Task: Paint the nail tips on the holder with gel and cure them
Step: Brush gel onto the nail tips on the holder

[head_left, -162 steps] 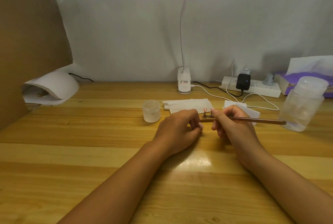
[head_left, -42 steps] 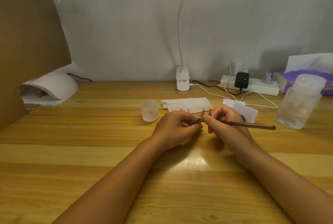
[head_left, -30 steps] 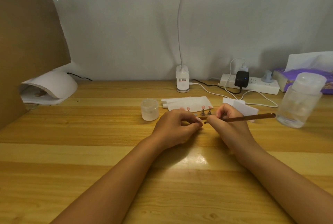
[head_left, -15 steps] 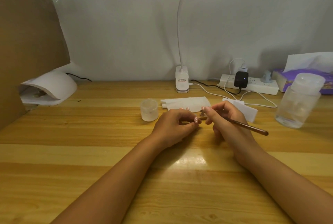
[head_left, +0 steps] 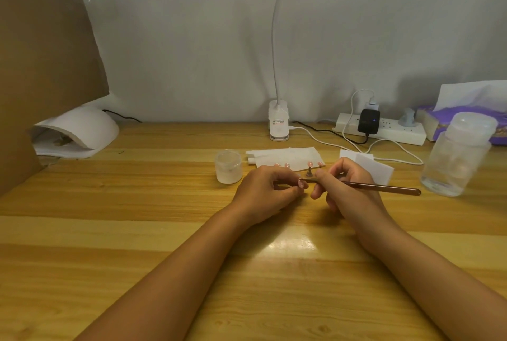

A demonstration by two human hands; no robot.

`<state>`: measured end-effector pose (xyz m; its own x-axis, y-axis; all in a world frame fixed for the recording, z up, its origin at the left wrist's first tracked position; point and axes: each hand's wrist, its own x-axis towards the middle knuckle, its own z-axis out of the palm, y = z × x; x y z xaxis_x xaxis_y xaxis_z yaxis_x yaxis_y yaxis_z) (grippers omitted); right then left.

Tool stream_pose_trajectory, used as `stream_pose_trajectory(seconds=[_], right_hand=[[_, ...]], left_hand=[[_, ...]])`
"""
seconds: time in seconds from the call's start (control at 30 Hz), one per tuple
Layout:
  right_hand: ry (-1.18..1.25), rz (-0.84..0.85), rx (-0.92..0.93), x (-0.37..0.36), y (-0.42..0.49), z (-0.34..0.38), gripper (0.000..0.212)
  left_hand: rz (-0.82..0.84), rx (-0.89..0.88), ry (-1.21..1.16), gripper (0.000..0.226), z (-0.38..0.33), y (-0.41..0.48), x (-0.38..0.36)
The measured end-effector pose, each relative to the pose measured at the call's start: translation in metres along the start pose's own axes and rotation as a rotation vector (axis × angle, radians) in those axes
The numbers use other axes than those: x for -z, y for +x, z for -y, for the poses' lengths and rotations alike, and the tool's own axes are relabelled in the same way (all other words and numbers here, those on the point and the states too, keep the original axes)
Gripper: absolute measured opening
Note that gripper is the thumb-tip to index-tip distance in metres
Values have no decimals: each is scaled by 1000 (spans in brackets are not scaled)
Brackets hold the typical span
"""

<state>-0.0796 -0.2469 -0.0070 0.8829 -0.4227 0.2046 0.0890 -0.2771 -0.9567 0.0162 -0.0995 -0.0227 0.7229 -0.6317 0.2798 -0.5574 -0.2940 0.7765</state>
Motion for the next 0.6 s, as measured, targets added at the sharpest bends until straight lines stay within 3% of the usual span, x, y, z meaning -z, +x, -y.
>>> stream_pose_trajectory(seconds=[0.27,0.6], right_hand=[[-84,18,8,-1,-1,0,13],[-19,-42,-20,0,-1,1,16]], left_hand=[[6,-4,2,13,1,1,0],[4,5,-29,9,4,2,1]])
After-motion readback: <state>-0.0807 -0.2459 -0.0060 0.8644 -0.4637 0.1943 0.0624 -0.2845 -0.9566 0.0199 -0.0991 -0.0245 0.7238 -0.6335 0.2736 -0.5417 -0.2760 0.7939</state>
